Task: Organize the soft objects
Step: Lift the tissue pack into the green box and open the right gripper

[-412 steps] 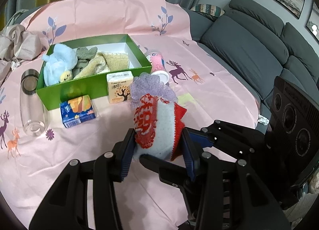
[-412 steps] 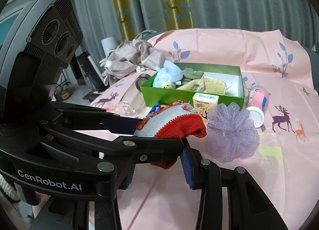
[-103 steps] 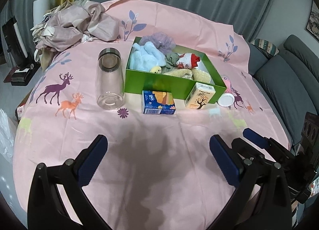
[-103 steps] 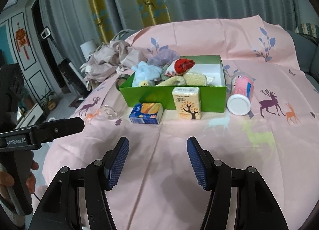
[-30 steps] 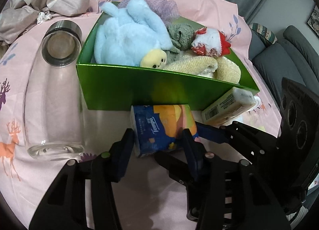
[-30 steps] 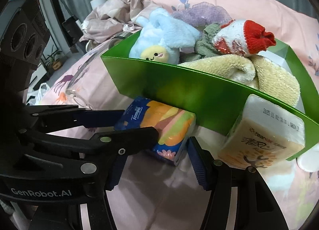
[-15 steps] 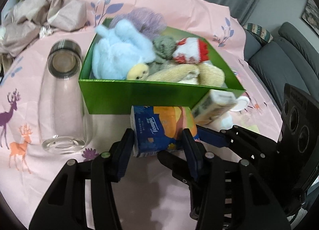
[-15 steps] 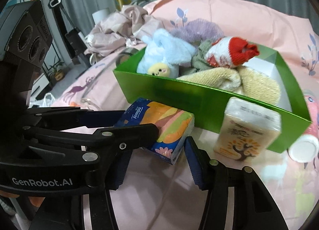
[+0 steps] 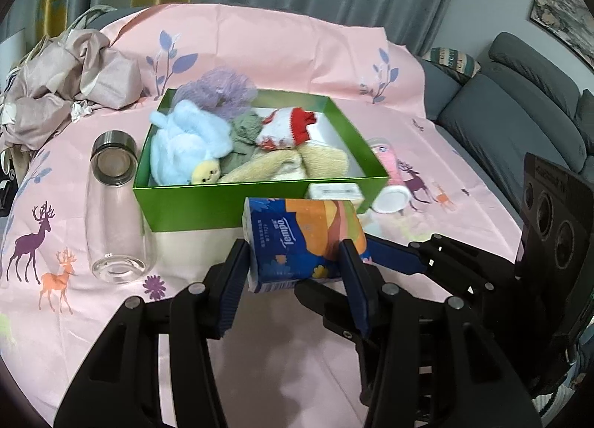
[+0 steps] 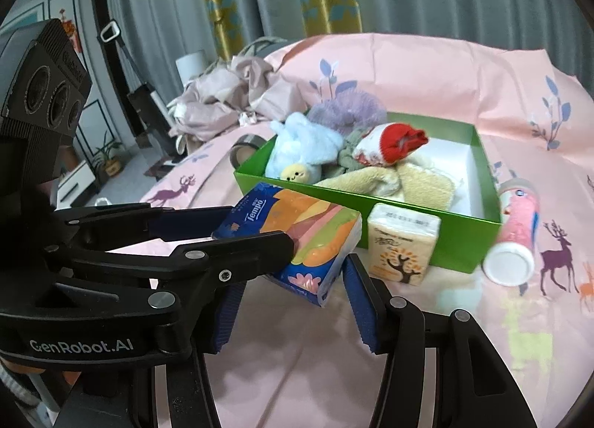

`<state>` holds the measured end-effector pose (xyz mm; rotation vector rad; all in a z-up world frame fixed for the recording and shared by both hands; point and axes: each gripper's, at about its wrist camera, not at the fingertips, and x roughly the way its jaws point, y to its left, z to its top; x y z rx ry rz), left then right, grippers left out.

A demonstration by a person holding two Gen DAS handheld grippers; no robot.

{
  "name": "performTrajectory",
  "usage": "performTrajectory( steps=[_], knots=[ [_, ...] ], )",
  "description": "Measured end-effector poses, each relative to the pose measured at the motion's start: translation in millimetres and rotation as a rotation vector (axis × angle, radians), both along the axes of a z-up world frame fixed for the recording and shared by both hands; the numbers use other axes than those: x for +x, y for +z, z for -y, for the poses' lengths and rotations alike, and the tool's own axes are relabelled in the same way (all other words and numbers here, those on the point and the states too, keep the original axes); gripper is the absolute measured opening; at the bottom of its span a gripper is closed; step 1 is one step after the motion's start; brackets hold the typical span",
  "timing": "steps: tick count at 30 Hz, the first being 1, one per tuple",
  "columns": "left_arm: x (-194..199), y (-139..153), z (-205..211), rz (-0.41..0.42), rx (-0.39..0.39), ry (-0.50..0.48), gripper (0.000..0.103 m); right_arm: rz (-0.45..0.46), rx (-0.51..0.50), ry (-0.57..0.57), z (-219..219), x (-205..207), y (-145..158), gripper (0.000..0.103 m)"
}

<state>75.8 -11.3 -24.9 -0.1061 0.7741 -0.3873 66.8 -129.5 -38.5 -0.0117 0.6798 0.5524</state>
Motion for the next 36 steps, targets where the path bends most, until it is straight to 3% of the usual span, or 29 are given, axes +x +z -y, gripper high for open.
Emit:
performTrajectory(
  steps=[8,17,27,36],
  knots=[
    [-8.9,7.4,14.8,0.014,0.011,-0.021,0.048,0.016,0.027,-0.019,13.9,-11.8,6.7,0.055],
    [7.0,20.5,20.9,0.035,0.017,-0.039,0.048,0.050,0.062,-0.036,23.5,-2.7,15.7,0.055],
    [65.6,45.7,14.4,0.069,-0.003,-0.035,0.048,0.103,0.093,-0.056,19.8,46.9,42.9,0.055],
    [126.3,46.4,1.7,0.054,-0.016,-0.002,0.048,0.096,0.101,-0.074,5.9,108.0,45.5,0.055]
  ],
)
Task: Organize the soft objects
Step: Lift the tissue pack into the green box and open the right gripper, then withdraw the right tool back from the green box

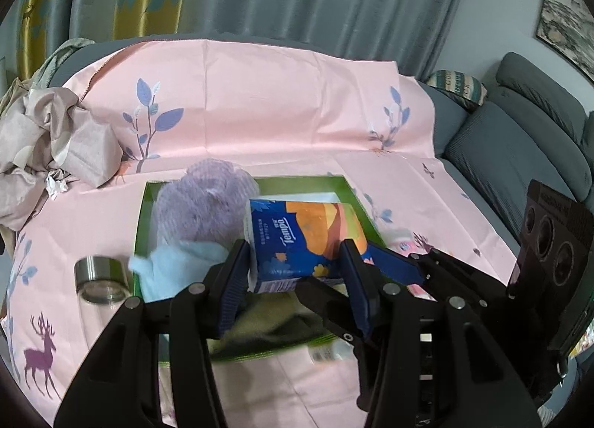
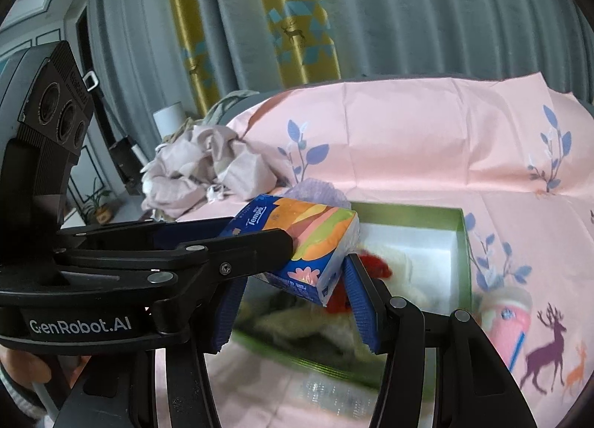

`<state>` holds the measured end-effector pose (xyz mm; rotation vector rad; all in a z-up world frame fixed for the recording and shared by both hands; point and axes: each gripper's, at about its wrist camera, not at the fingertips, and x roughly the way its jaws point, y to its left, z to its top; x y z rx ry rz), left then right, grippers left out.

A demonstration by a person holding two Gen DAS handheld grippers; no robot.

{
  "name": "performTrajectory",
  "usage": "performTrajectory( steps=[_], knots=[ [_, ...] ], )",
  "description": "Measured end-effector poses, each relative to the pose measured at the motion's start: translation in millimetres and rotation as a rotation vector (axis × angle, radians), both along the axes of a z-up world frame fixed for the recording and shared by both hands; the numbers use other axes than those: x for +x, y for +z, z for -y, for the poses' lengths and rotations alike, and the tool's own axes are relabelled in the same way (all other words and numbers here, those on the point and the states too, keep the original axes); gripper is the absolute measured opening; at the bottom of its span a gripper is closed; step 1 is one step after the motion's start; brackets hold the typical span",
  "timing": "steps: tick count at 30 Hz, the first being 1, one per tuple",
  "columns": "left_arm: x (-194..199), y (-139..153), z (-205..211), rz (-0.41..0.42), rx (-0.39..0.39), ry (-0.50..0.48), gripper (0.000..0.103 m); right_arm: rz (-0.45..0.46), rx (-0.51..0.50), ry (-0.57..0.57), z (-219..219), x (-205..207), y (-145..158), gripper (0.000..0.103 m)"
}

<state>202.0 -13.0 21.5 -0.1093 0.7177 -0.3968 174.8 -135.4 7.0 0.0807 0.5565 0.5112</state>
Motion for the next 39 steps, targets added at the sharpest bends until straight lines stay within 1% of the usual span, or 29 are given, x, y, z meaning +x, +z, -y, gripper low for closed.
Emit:
performTrajectory(
  steps=[5,6,8,10,12,14,15,17,18,23,27,32,39],
  knots=[
    [32.0,-10.8,-5.5,-0.045,-0.020,0.023,0.049,-0.024,-0.035,-0.011,-7.4,31.6,-8.6,0.055],
    [38.1,-15.2,-7.3,-0.061,-0.029,0.034,0.051,-0.033,-0.048,-0.014,-9.2,37.5,-11.7,0.055],
    [46.3,-23.0,-9.8,-0.094,-0.040,0.054,0.059,-0.044,-0.076,-0.024,-13.0,46.8,-16.8,0.055],
    [50.2,-29.1,-13.1,-0.112,-0.048,0.080,0.082,-0.054,-0.096,-0.027,-14.9,52.0,-19.6,0.055],
    [49.8,-31.4,-16.5,-0.117,-0.049,0.093,0.089,-0.058,-0.115,-0.033,-15.0,53.5,-21.2,0.056],
    [47.0,-31.4,-19.5,-0.118,-0.053,0.098,0.092,-0.060,-0.132,-0.046,-11.7,51.4,-22.1,0.057],
    [44.8,-30.1,-21.2,-0.118,-0.055,0.100,0.095,-0.058,-0.129,-0.049,-9.3,48.9,-21.4,0.058],
    [38.6,-26.5,-24.8,-0.111,-0.056,0.104,0.098,-0.054,-0.114,-0.058,-2.6,41.8,-19.1,0.058],
    [35.2,-24.5,-26.3,-0.105,-0.051,0.109,0.101,-0.052,-0.105,-0.063,1.8,36.6,-17.5,0.059],
    [12.7,-15.4,-33.8,-0.071,-0.031,0.121,0.102,-0.031,-0.080,-0.088,27.3,8.1,-11.9,0.059],
    [-6.2,-13.9,-32.5,-0.060,-0.014,0.123,0.102,-0.028,-0.063,-0.098,42.2,-12.7,-9.1,0.060],
    [-33.2,-18.5,-23.1,-0.075,0.026,0.115,0.102,-0.037,-0.055,-0.098,50.0,-43.3,-10.9,0.060],
    [-78.1,-28.3,-12.3,-0.088,0.085,0.123,0.102,-0.046,-0.114,-0.085,44.3,-84.6,-22.1,0.060]
  ],
)
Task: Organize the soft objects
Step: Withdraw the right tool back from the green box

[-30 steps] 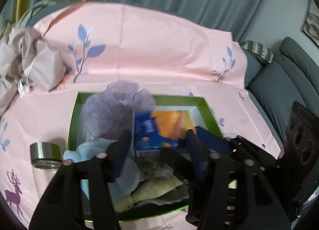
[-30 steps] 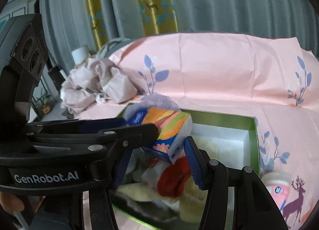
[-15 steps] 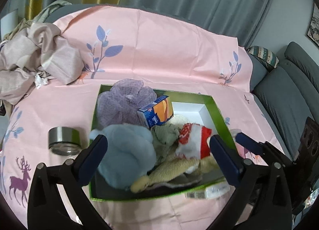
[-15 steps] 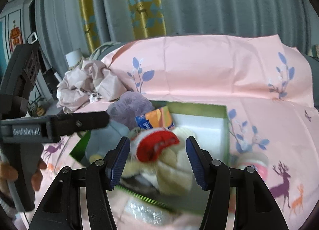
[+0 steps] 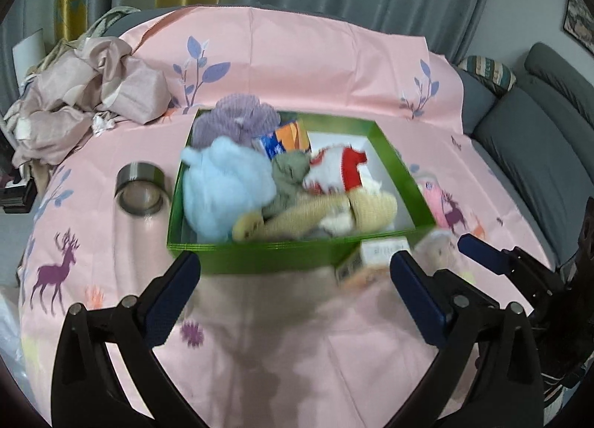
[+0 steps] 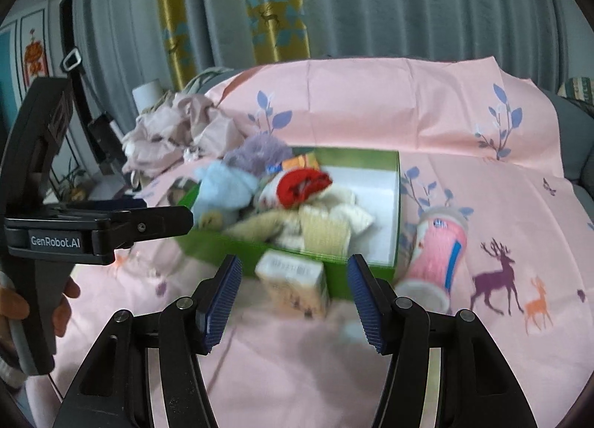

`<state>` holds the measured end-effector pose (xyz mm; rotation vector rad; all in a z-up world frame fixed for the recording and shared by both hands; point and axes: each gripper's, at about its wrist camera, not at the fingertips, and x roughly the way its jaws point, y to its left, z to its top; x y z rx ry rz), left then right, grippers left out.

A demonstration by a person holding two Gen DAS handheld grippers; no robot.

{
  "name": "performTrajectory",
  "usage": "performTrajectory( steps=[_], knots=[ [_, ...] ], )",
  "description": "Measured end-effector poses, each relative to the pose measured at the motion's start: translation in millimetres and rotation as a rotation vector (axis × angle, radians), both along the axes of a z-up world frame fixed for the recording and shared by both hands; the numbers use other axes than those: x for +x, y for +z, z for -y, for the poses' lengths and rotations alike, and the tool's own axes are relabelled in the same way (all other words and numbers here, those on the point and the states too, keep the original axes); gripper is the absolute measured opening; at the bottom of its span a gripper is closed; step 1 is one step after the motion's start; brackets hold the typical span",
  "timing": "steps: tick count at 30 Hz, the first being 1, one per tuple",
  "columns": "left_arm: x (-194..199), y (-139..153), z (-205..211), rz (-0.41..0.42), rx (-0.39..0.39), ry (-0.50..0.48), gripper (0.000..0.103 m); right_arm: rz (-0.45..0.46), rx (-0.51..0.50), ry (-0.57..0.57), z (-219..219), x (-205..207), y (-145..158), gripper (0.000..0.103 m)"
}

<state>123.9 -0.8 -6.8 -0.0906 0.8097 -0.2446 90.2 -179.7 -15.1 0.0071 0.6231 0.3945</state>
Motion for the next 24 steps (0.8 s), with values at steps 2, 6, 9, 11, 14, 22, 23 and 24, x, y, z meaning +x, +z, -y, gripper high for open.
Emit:
performTrajectory(
  steps=[2,6,9,11,14,22,23,24],
  knots=[
    [-11.1,-2.0,3.0,0.002,0.020,-0.004,0.102,-0.006,-0.012,0.007,-1.2,-10.2,-2.3,0.060],
    [-30.8,-5.2,7.7,0.004,0.049,-0.007,0.102,-0.032,-0.048,0.007,-3.3,-27.7,-10.8,0.060],
    [-44.0,-8.6,8.5,0.006,0.059,0.000,0.102,-0.038,-0.066,0.007,-2.9,-39.4,-15.2,0.060],
    [-51.6,-11.8,8.1,0.004,0.056,0.009,0.102,-0.044,-0.064,0.006,-1.2,-46.1,-17.0,0.060],
    [-61.4,-18.1,7.9,-0.003,0.056,0.030,0.102,-0.046,-0.060,0.000,2.1,-53.2,-19.1,0.060],
    [-70.1,-28.4,6.8,-0.045,0.016,0.043,0.102,-0.060,-0.065,-0.022,7.8,-59.8,-29.4,0.060],
    [-70.4,-28.1,7.8,-0.045,0.014,0.042,0.102,-0.064,-0.063,-0.022,8.3,-59.2,-30.6,0.060],
    [-69.7,-28.0,8.2,-0.045,0.010,0.038,0.102,-0.068,-0.061,-0.021,9.1,-58.3,-32.6,0.060]
  ],
)
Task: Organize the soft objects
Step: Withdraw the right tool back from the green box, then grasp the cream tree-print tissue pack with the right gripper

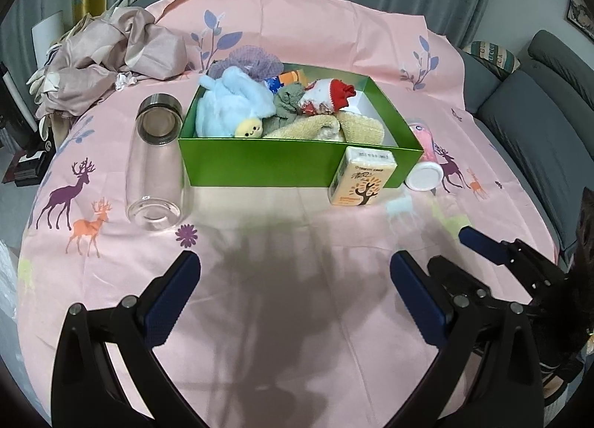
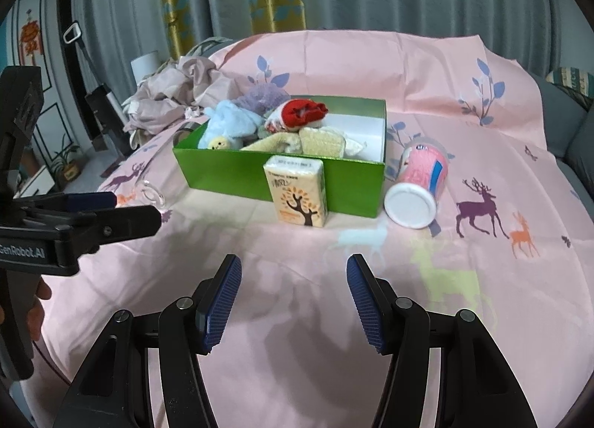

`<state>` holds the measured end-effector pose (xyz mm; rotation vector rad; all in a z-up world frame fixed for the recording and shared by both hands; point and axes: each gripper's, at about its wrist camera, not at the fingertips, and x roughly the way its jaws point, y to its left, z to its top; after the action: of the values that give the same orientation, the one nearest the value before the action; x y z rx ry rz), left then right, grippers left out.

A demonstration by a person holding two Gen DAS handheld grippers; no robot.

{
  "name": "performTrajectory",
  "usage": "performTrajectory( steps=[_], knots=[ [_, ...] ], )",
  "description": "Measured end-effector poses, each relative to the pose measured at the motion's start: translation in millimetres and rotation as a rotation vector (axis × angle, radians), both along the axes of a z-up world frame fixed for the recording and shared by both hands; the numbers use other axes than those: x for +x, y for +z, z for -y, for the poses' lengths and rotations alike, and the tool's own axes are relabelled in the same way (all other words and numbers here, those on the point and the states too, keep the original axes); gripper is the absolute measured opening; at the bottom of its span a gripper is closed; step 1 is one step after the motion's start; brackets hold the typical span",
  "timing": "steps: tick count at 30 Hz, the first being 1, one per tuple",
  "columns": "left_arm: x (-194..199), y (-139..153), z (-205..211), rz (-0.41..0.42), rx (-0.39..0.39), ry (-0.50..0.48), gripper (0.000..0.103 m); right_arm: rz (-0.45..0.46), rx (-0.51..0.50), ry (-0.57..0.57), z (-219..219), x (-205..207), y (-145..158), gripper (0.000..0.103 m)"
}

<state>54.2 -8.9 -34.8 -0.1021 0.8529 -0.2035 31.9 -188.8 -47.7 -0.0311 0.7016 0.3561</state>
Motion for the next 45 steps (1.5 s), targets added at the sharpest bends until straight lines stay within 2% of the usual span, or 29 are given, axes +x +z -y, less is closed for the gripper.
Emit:
performTrajectory(
  steps=[6,13,20,25,29,31,36,38,40,45],
  knots=[
    [14.7,-5.0,8.3,-0.023,-0.071,-0.055,0.102,-0.032,0.005,0.015,-0.6,12.1,-11.1,0.060],
    [43.7,-18.2,23.3,-0.052,-0.108,-0.105,0.102,-0.054,0.003,0.024,-2.3,33.6,-20.8,0.060],
    [63.2,-25.1,31.4,-0.042,-0.090,-0.127,0.101,-0.058,-0.014,0.050,-9.2,55.2,-26.4,0.060],
    [78.5,-27.2,38.0,-0.034,-0.094,-0.156,0.090,-0.052,-0.026,0.074,-15.9,68.8,-29.1,0.060],
    [89.8,-31.7,45.7,-0.044,-0.097,-0.185,0.087,-0.056,0.004,0.074,-16.6,84.0,-29.1,0.060],
    [93.9,-33.7,47.5,-0.048,-0.110,-0.200,0.071,-0.062,0.023,0.072,-16.6,90.4,-29.8,0.058],
    [100.8,-34.4,50.2,-0.052,-0.110,-0.216,0.070,-0.063,0.035,0.080,-19.6,99.2,-31.4,0.054],
    [103.9,-35.7,50.6,-0.059,-0.116,-0.222,0.068,-0.059,0.039,0.090,-21.8,101.1,-31.0,0.051],
    [106.6,-36.2,52.3,-0.069,-0.123,-0.232,0.058,-0.058,0.028,0.099,-23.9,102.3,-31.8,0.044],
    [105.0,-32.1,59.0,-0.052,-0.074,-0.236,0.055,-0.036,-0.011,0.126,-32.0,99.2,-30.7,0.033]
  ],
)
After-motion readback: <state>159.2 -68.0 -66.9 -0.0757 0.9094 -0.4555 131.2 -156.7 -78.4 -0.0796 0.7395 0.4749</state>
